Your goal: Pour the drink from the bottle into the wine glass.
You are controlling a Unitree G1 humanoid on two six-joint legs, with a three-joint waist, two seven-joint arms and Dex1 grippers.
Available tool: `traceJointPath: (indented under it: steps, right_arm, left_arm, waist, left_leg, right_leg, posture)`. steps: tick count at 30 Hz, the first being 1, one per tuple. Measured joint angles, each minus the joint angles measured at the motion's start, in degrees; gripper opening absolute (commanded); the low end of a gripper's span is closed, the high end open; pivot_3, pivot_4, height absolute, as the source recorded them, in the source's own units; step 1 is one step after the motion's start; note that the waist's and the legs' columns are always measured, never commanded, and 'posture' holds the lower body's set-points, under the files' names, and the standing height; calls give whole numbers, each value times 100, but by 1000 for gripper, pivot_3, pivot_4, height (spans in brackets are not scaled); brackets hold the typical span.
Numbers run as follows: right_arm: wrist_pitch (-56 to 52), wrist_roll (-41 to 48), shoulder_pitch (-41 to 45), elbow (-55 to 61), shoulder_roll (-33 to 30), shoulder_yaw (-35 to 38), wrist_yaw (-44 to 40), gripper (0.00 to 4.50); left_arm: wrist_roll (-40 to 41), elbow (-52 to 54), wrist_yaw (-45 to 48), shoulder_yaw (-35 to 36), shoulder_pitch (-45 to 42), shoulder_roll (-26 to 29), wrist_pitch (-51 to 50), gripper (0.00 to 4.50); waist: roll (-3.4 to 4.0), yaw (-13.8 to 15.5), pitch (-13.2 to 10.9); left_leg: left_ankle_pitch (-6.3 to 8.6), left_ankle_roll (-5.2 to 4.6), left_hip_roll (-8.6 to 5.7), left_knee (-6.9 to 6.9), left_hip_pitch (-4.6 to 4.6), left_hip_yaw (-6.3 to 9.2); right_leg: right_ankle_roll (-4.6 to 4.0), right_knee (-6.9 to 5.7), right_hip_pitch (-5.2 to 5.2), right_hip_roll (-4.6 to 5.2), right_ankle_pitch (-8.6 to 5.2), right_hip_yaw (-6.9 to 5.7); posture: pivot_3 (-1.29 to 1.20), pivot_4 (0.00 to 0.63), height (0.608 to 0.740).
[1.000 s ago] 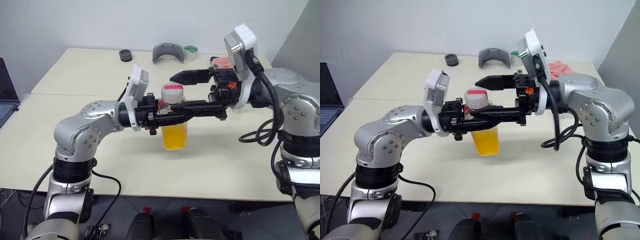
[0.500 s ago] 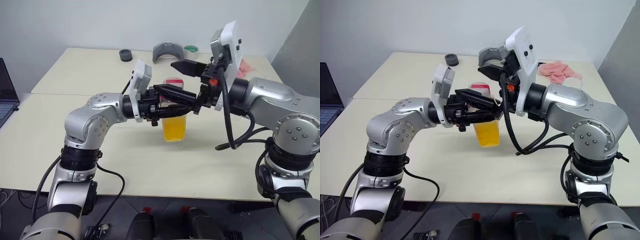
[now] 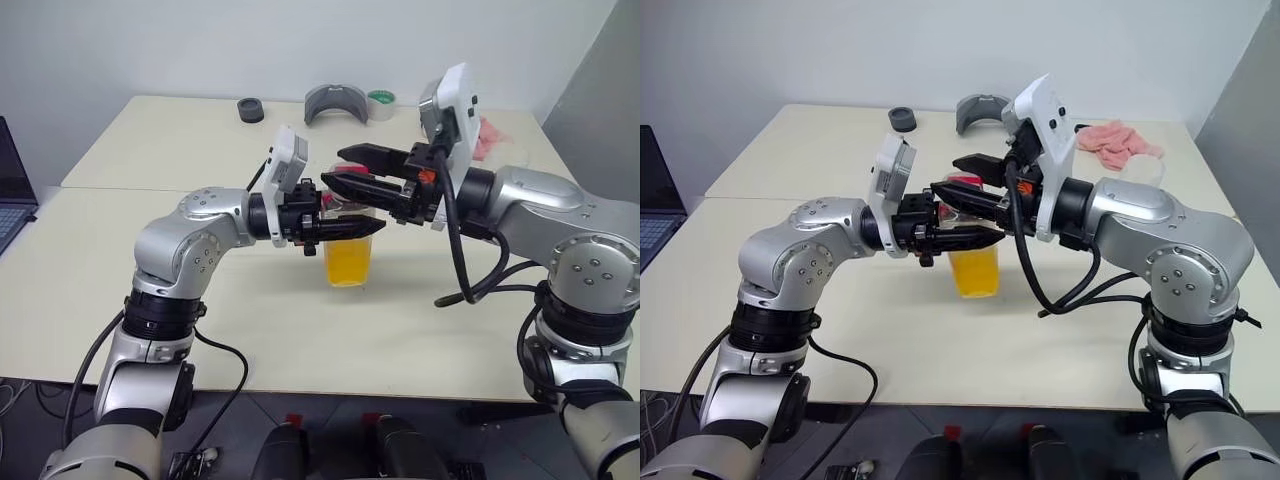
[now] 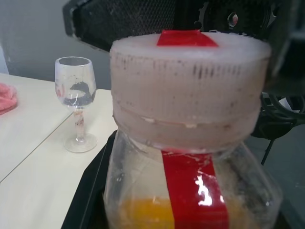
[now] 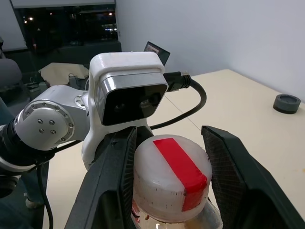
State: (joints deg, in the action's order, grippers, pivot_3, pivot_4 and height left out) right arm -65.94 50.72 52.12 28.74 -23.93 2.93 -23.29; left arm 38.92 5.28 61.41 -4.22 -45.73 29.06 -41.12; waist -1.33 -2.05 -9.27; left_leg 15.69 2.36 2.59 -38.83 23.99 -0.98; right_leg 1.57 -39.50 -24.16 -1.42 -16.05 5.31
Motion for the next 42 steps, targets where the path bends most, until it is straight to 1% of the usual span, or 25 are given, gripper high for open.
traceJointPath:
  steps: [2, 4, 5, 7, 8, 10, 22, 25, 30, 31, 39, 42]
  right_arm:
    - [55, -1, -12, -30, -9, -13, -24, 1828]
    - [82, 1, -12, -61, -11, -20, -33, 2553]
    - [93, 5, -11, -90, -12, -22, -39, 2802]
    - [92, 5, -11, -182, -13, -30, -40, 3536]
    - [92, 4, -11, -210, -13, -30, -40, 3777]
    - [100, -2, -11, -231, -16, -43, -40, 4476]
    - [188, 0, -10, -274, -11, -91, -24, 4476]
    - [181, 85, -2, -304, 93, -23, 53, 3909]
    - [166, 277, 26, -326, 144, 41, 85, 2164]
    - [162, 303, 26, -323, 147, 39, 89, 1873]
    - [174, 351, 22, -324, 110, 29, 73, 1860]
    - [253, 330, 17, -346, 28, -4, -100, 1860]
  left_arm:
    - [0, 9, -21, 0, 2, 3, -4, 1969]
    - [1, 20, -49, 0, 6, 7, -8, 1969]
    - [4, 29, -61, 2, 8, 8, -9, 1969]
    - [20, 120, -66, 10, 8, 8, -9, 1969]
    - [21, 134, -67, 11, 8, 8, -8, 1969]
    - [22, 135, -74, 11, 8, 8, -9, 1969]
    - [22, 135, -78, 11, 8, 8, -8, 1969]
    - [22, 135, -77, 11, 8, 8, -8, 1969]
    - [20, 134, -90, 11, 8, 8, -7, 1969]
    - [20, 134, -93, 13, 8, 8, -6, 1969]
    - [22, 157, -104, 14, 22, 7, -7, 1969]
    - [32, 255, -160, 17, 68, 8, -15, 1969]
  waist:
    - [0, 0, 0]
    - [0, 1, 0]
    - [0, 0, 0]
    - [0, 1, 0]
    - [0, 2, 0]
    - [0, 2, 0]
    - [0, 2, 0]
    - [0, 2, 0]
    - [0, 2, 0]
    - [0, 2, 0]
    - [0, 2, 0]
    - [0, 3, 0]
  left_leg:
    - [0, 0, 0, 0, 0, -1]
    - [0, 0, 0, 0, 0, 0]
    - [0, 0, 0, 0, 0, 0]
    - [0, 0, 0, 0, 1, 0]
    - [0, 0, 0, 0, 1, 0]
    - [0, 0, 0, 0, 1, 0]
    - [0, 0, 0, 0, 1, 0]
    - [0, 0, 1, 0, 1, 0]
    - [0, 0, 1, 0, 1, 0]
    - [0, 0, 0, 0, 1, 0]
    - [0, 0, 1, 0, 1, 0]
    - [0, 0, 1, 0, 1, 0]
  right_leg:
    - [0, 0, 0, 0, 0, 1]
    - [0, 0, 0, 0, 0, 0]
    - [0, 0, 0, 0, 0, 0]
    - [0, 0, 0, 0, 0, 1]
    - [0, 0, 0, 0, 0, 0]
    - [0, 0, 0, 0, 0, 0]
    - [0, 1, 0, 0, 0, 0]
    - [0, 1, 0, -1, 0, 1]
    - [0, 1, 0, 0, 0, 0]
    - [0, 1, 0, -1, 0, 0]
    - [0, 1, 0, 0, 0, 0]
    - [0, 2, 0, 0, 0, 1]
  posture:
    - [0, 150, 740]
    - [0, 150, 740]
    - [0, 150, 740]
    - [0, 150, 740]
    - [0, 150, 740]
    - [0, 150, 740]
    - [0, 150, 740]
    - [0, 150, 740]
    - [0, 150, 740]
    - [0, 150, 740]
    - [0, 150, 740]
    - [0, 150, 740]
